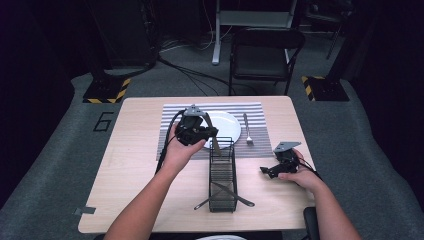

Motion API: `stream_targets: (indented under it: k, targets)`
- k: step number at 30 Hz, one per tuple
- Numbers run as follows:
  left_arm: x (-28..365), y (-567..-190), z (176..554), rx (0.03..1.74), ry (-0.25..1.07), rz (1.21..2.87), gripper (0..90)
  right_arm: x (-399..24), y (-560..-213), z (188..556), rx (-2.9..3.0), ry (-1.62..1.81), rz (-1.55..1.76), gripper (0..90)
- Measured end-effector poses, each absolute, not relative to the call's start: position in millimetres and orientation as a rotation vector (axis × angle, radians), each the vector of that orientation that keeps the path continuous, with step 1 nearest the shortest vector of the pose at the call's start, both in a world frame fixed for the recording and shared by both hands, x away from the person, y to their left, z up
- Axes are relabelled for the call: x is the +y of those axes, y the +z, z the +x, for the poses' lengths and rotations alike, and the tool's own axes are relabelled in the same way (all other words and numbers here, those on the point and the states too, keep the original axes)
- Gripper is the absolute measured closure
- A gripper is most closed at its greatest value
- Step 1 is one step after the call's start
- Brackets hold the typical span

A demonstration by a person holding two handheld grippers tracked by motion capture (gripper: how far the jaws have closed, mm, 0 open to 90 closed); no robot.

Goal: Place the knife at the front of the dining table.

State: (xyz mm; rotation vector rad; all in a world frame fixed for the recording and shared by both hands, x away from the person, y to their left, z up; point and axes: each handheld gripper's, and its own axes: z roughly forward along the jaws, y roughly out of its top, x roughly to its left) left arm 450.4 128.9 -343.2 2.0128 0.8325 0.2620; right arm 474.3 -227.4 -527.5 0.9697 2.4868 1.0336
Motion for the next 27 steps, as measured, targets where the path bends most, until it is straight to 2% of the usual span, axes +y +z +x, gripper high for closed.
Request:
stream_targets:
  k: [27]
  targets:
    - [143.7, -288.6, 444.4, 0.806, 0.312, 1.996, 82.7, -227.3, -527.5, 474.3, 2.485, 1.035, 0.97, 0.0]
